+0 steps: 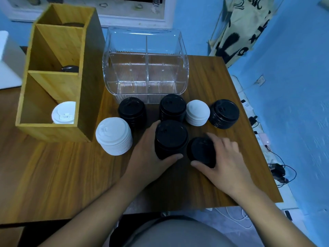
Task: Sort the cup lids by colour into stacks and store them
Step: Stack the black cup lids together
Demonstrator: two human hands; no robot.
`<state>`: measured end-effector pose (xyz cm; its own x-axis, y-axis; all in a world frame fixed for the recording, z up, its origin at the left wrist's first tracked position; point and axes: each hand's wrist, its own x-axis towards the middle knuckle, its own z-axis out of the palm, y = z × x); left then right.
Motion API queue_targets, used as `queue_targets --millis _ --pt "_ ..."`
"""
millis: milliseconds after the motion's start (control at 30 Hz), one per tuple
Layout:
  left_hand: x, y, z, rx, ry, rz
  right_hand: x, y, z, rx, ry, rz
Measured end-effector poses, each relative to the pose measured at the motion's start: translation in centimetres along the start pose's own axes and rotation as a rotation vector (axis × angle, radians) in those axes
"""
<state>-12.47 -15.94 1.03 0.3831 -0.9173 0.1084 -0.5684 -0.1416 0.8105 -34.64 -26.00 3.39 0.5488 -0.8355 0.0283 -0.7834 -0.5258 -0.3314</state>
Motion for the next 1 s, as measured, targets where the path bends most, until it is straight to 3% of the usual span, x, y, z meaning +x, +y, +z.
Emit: queue_targets --millis 167,333,633,800,1000 --pt "0.0 -0.1 0.0 0.003 0.004 0.0 -0.3 1.1 0.0 0.337 -0.137 -0.114" --pt "0.0 0.0 0.1 0.002 0.007 0.002 0.1 0.2 0.7 0.219 -0.024 -0.069" --pt "0.0 -0.1 0.2 0.005 0.012 0.008 -0.8 1.7 1.5 0.193 -0.06 -0.327" --pt "0.0 -0.1 0.1 0.005 0.025 -0.006 0.7 -0.7 -0.9 0.434 0.178 -0.184" --pt "0.1 0.2 0.0 -0.031 0.074 -0.013 3.6 -3.6 -3.7 0.074 0.268 -0.208"
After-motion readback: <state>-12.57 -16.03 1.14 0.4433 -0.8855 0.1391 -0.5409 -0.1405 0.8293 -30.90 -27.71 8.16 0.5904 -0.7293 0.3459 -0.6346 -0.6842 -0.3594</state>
